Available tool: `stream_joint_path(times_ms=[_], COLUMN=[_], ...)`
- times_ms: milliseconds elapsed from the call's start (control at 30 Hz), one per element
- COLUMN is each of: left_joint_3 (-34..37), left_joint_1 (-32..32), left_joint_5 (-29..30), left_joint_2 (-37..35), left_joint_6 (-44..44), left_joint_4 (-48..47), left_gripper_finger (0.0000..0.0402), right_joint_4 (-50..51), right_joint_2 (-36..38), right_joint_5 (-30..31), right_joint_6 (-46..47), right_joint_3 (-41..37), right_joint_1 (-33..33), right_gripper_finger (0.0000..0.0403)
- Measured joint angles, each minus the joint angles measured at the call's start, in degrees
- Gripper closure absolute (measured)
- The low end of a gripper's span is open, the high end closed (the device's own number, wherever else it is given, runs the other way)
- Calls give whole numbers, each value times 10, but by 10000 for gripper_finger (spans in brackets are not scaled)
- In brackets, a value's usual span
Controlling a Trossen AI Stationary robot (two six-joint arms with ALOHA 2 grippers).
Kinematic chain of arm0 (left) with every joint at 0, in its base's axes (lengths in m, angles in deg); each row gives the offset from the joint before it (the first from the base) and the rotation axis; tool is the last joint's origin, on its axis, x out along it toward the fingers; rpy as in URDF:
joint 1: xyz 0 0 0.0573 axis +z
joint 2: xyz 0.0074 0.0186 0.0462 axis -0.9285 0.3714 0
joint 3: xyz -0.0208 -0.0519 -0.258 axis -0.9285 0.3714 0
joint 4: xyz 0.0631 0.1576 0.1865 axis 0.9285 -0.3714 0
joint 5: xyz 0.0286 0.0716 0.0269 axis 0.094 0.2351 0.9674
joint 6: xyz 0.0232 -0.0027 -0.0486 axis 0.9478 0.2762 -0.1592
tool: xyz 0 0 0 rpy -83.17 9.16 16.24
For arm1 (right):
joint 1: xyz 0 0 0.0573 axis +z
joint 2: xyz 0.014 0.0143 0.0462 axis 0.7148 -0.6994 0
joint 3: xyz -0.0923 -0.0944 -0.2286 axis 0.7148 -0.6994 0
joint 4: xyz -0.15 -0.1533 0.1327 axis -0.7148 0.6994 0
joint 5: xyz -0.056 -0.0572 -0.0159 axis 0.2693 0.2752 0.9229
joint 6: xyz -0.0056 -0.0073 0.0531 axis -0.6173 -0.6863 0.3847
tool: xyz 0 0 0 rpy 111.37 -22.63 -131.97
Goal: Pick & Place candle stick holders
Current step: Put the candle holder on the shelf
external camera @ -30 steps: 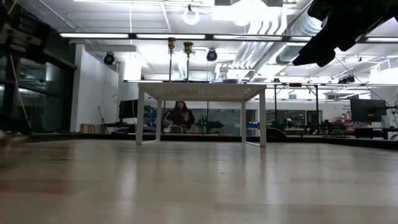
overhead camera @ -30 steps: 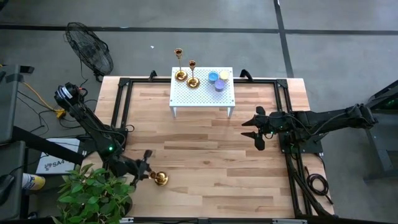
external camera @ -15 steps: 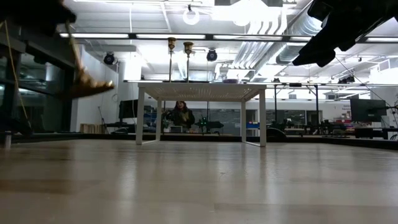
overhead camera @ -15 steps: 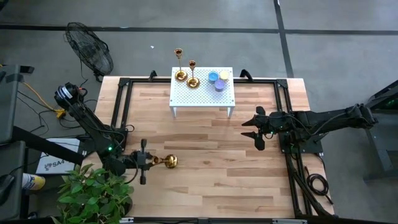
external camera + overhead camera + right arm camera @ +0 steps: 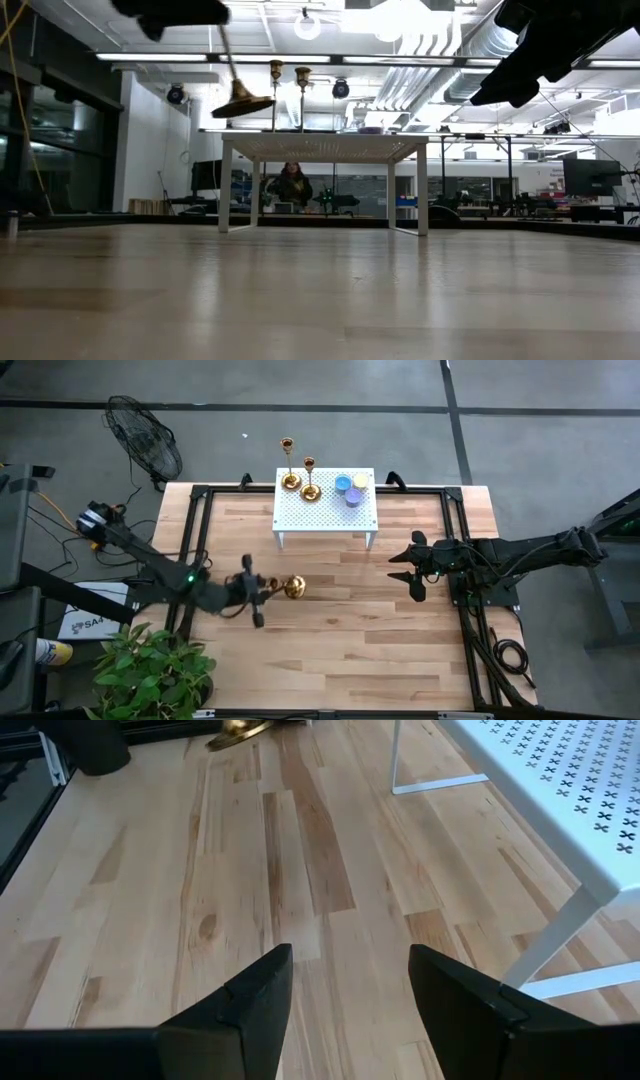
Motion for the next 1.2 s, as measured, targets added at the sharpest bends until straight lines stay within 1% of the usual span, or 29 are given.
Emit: stream_joint_path(times_ms=[133, 467, 633, 900, 1033, 1200], left_joint_3=[-45, -162, -203, -217, -217, -225], left_joint_1=[65, 205, 286, 410, 456, 502], left_joint_5=[-30, -60, -82, -171, -204, -244], left_joint_2=[0, 0, 0, 0, 2, 26], left_joint_6=[2, -13, -15, -29, -42, -45], left_joint_4=[-61, -182, -223, -237, -242, -250], left_gripper_finger=[392, 392, 392, 392, 392, 392], right_joint_4=[0, 0, 0, 0, 0, 0], right_joint_2=[0, 0, 0, 0, 0, 0], right_joint_5=[0, 0, 0, 0, 0, 0], right_joint_6=[0, -3, -3, 0, 3, 4], right_joint_3=[0, 0, 0, 0, 0, 0], right_joint_1=[0, 0, 0, 0, 0, 0], right_gripper_finger=[206, 206, 206, 206, 206, 206])
